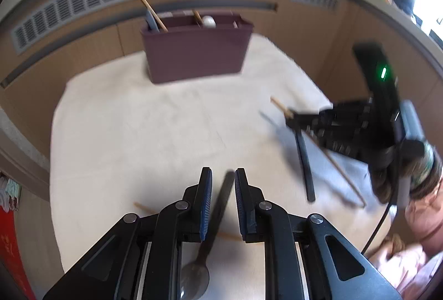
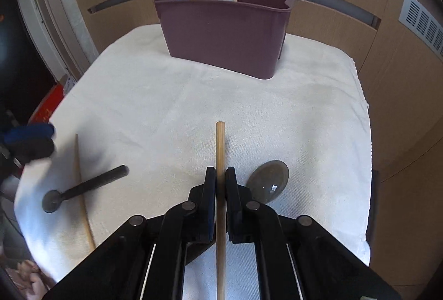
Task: Organize utensils
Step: 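Lift the grey spoon by its handle with the left tool while the right tool holds the chopstick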
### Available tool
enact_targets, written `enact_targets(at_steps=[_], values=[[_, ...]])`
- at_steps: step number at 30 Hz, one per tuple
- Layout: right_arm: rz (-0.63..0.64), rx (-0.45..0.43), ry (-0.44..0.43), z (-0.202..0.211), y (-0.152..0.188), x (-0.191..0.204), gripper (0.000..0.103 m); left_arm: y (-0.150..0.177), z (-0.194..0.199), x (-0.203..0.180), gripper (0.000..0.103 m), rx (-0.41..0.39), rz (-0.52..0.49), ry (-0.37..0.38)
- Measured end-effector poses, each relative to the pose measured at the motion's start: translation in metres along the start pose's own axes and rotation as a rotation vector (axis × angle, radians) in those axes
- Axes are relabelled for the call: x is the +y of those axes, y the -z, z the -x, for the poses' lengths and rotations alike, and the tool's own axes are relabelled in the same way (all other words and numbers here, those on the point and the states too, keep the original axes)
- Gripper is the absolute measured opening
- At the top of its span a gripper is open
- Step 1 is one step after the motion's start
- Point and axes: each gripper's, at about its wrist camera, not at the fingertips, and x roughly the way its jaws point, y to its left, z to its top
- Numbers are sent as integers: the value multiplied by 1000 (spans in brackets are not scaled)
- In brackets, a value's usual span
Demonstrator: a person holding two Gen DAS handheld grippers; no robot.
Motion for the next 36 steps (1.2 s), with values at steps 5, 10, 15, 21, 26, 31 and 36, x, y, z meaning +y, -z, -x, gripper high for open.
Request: enact_targets(at_steps=[5, 10, 15, 21, 26, 31, 36], values=[[-11, -29, -25, 12, -1, 3, 6, 9, -34, -13, 19, 120, -71, -13], [-14, -46, -37, 19, 1, 2, 6, 9, -64, -12, 19, 212, -89, -46], [-30, -61, -43, 24, 3, -1, 6, 7, -77, -12, 19, 232, -98, -60], [-39, -103, -47, 38, 3, 2, 6, 10, -73, -17, 15, 177, -98, -96], [-9, -146, -29, 60, 8, 8, 6, 5, -38, -16, 13, 66, -38, -33], [6, -191, -36, 81, 6, 16, 6, -8, 13, -19, 12, -94, -14, -18], [29, -240, -41, 101, 2, 23, 6, -17, 38, -29, 11, -170, -26, -21]])
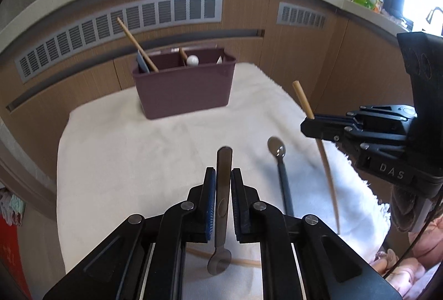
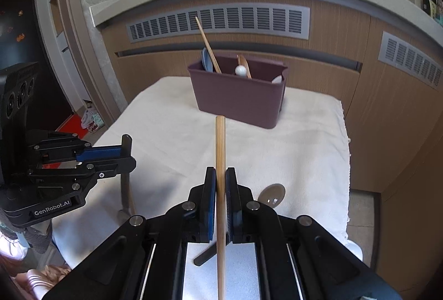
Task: Organize utensils
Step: 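Lift the grey spoon by its handle with the left tool while the right tool holds the chopstick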
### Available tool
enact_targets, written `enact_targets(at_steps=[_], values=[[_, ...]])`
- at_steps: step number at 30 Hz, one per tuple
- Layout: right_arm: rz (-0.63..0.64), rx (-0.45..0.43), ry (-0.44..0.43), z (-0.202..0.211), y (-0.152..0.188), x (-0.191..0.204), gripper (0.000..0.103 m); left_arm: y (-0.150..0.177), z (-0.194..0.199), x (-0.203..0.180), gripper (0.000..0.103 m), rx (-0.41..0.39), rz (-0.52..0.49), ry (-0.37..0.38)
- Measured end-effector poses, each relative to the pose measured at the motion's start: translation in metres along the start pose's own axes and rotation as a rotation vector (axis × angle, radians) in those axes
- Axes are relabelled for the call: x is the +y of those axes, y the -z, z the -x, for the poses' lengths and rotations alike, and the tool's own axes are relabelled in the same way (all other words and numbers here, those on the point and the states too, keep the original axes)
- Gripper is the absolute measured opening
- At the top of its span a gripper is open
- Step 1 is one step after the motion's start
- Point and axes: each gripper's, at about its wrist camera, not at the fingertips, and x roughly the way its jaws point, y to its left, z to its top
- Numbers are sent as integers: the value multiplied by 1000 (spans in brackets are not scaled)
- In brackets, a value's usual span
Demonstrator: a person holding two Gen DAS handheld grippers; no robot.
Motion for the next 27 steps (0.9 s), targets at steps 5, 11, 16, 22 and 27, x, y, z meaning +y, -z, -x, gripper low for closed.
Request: enact_targets(at_steps=[5, 11, 16, 22, 27], values=[[14, -28, 4, 10, -7, 5, 6, -10, 19, -2, 10, -50, 0, 16], [14, -16, 29, 5, -7, 2, 6, -6, -12, -2, 11, 65, -24, -2], [-12, 13, 30, -5, 0, -9, 7, 10, -67, -1, 34, 233, 25, 38], [-53, 29, 23, -13, 6, -23, 8, 4, -123, -9, 36, 318, 16, 0], [-58, 18, 8, -11, 5, -25, 8, 5, -150, -22, 39, 363, -27, -53]])
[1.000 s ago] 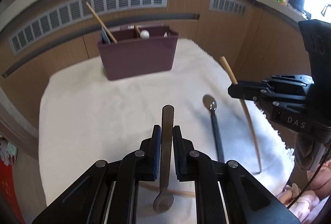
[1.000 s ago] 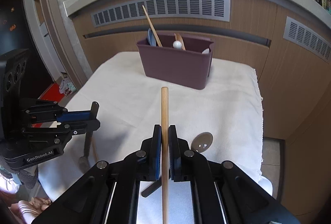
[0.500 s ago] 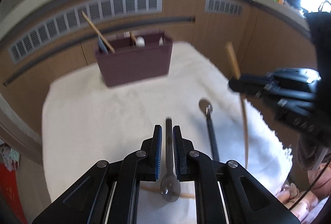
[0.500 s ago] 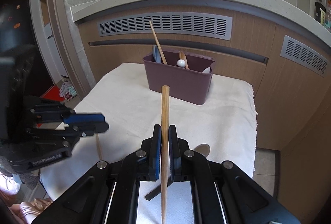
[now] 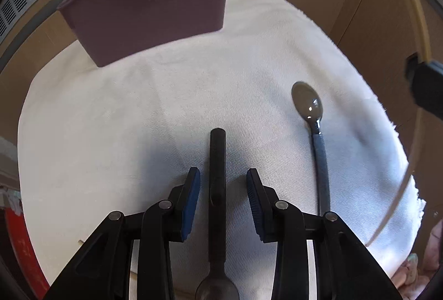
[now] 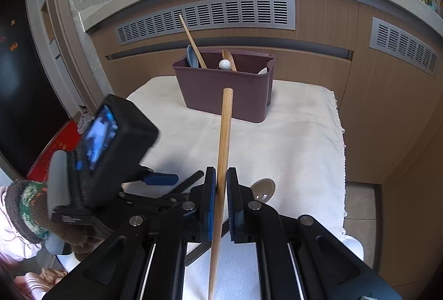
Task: Organize utensils
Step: 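Lift the grey spoon by its handle with the left tool while the right tool holds the chopstick, then raise both tools over the maroon caddy and open them to drop spoon and chopstick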
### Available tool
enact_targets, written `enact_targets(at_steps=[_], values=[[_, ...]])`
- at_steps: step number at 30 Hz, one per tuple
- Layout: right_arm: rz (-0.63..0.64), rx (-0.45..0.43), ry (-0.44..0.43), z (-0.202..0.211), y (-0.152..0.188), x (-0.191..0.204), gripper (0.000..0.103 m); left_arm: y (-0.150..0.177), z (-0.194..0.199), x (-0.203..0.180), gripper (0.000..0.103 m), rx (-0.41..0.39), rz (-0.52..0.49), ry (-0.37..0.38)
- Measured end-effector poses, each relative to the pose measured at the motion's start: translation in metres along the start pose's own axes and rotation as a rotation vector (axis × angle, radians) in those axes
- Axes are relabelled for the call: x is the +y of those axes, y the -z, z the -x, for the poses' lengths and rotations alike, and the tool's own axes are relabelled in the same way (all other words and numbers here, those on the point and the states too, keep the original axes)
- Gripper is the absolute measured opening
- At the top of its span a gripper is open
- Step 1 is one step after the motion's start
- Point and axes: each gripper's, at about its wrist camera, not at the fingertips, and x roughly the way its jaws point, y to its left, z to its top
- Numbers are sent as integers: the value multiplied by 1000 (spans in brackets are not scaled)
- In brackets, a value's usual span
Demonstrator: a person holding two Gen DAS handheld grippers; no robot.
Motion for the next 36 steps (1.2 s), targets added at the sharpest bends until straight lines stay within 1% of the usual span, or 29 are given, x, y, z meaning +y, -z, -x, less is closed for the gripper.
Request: enact_targets(at_steps=[1, 2, 3, 5, 7, 8, 9, 11, 13, 16, 19, 21, 22, 24, 26, 29, 30, 31, 34, 35, 36], values=[[-1, -3, -3, 1, 0, -1, 8, 0, 0, -2, 43, 1, -4, -3], [-4, -4, -6, 1, 0, -1, 8, -1, -2, -3, 49, 6, -2, 9], [-8, -7, -10, 1, 1, -2, 8, -1, -3, -1, 52, 8, 11, 31], [-16, -10, -15, 2, 1, -5, 8, -1, -2, 1, 51, 3, 27, 43], [-29, -12, -15, 3, 1, -9, 8, 0, -1, 4, 37, -15, 54, 30], [-35, -12, -16, 2, 2, -10, 8, 1, 0, 6, 20, -29, 58, 23], [-42, -12, -17, 2, 2, -12, 8, 0, 0, 7, 12, -44, 68, 39], [-49, -14, -15, 3, 2, -13, 8, 4, 1, 12, 12, -71, 118, 76], [-53, -24, -12, 8, 1, -14, 8, 10, 11, 17, 12, -137, 167, 86], [-47, -39, -8, 15, -1, -12, 8, 21, 42, 21, 12, -254, 213, 134], [-50, -65, -15, 22, -5, -9, 7, 27, 71, 22, 12, -348, 225, 125], [-49, -94, -21, 29, -11, -5, 7, 26, 96, 21, 12, -422, 215, 101], [-45, -114, -22, 35, -16, -2, 7, 23, 107, 28, 12, -455, 215, 94], [-33, -157, -20, 46, -32, 2, 7, 10, 138, 38, 12, -548, 214, 92], [-11, -216, -6, 60, -57, 8, 7, -5, 170, 47, 12, -650, 201, 70], [27, -328, 32, 83, -104, 13, 7, -42, 210, 58, 12, -790, 162, 47], [39, -369, 52, 90, -121, 14, 7, -50, 219, 60, 12, -823, 152, 42], [48, -407, 69, 94, -136, 15, 7, -64, 229, 62, 12, -875, 143, 26], [60, -470, 94, 97, -174, 13, 7, -97, 244, 75, 12, -960, 139, 4], [63, -481, 96, 95, -185, 12, 7, -99, 248, 81, 12, -978, 141, -2], [61, -489, 100, 92, -192, 11, 7, -109, 247, 85, 12, -1000, 147, -7]])
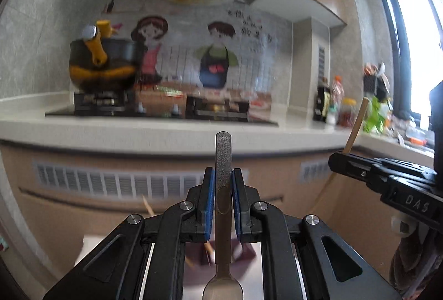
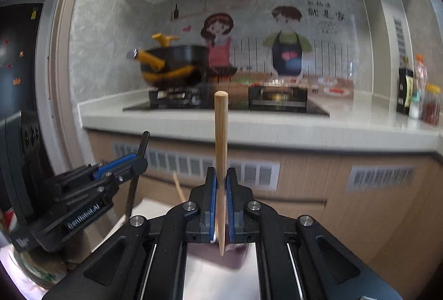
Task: Organize utensils
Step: 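Raise both tools over the maroon caddy and open them to drop spoon and chopstick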
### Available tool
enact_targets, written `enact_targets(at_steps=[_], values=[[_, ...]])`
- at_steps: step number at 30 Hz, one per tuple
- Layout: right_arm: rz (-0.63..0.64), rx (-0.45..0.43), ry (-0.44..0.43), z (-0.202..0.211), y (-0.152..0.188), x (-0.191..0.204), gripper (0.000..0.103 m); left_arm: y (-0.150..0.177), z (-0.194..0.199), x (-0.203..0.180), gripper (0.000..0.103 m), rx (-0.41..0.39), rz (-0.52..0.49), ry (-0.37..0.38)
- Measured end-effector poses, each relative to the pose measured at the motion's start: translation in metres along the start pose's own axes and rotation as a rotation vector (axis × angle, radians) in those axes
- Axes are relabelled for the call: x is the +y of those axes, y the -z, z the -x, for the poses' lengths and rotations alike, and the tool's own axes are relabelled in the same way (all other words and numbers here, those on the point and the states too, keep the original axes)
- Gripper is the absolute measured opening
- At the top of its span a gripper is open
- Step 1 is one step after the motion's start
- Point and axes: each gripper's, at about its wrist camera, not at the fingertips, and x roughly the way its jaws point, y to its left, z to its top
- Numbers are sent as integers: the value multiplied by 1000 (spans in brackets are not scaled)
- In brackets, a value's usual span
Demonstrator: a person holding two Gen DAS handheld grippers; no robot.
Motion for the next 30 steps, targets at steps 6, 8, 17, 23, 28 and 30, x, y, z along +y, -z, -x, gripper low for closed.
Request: enact_targets(at_steps=[6, 8, 17, 23, 28, 30], values=[[1, 30, 25, -53, -9, -11, 7, -2, -72, 20, 12, -52, 16, -45], [7, 54, 32, -75, -1, -15, 7, 3, -88, 30, 12, -34, 31, -46], [-61, 213, 3, -150, 58, -31, 7, 54, -128, 67, 12, 109, 104, -61], [-56, 322, -4, -180, 94, -24, 7, 91, -117, 72, 14, 222, 84, -56], [-45, 435, -22, -191, 123, -20, 17, 125, -108, 81, 50, 375, 132, -64], [-51, 450, -22, -188, 131, -23, 39, 137, -102, 85, 64, 399, 145, -82]])
